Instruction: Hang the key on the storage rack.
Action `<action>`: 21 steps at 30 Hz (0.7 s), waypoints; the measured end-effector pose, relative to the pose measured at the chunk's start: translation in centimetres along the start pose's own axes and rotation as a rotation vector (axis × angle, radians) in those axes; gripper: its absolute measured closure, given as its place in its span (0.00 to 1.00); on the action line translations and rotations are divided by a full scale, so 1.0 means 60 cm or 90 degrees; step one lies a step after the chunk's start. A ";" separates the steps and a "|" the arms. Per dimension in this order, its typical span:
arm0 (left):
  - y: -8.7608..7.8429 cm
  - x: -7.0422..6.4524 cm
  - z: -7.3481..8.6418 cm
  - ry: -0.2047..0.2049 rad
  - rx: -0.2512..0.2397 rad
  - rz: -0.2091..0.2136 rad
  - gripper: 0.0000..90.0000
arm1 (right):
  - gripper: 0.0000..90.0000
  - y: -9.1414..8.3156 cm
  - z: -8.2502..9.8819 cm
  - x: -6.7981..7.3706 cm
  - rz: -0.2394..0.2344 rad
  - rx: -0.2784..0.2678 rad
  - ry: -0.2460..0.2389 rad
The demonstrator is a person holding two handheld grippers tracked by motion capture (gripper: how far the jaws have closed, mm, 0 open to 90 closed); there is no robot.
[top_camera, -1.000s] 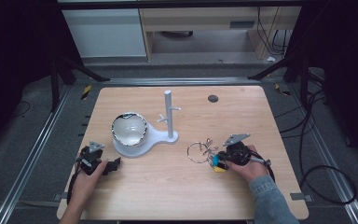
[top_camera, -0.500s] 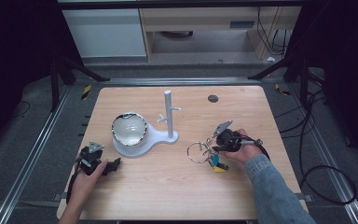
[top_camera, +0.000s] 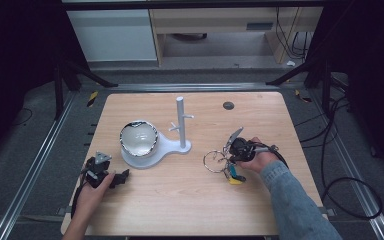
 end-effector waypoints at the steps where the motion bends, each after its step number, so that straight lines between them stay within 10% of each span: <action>1: 0.000 0.000 0.000 0.000 0.000 0.000 0.00 | 0.98 -0.003 0.005 0.000 -0.003 -0.001 0.009; 9: 0.000 0.000 0.000 0.001 0.000 0.000 0.00 | 0.93 -0.024 0.036 -0.012 0.003 0.013 0.041; 21: -0.001 0.000 0.001 0.002 0.000 0.001 0.00 | 0.91 -0.010 0.018 -0.016 -0.018 0.063 0.003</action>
Point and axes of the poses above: each handheld gripper's, and its own axes: y roughly forward along the jaws, z roughly out of its underside, x roughly to its left, the point moved 1 cm from there along y, roughly forward along the jaws, and after that the axes turned 7 degrees about -z, right-handed, at the moved point
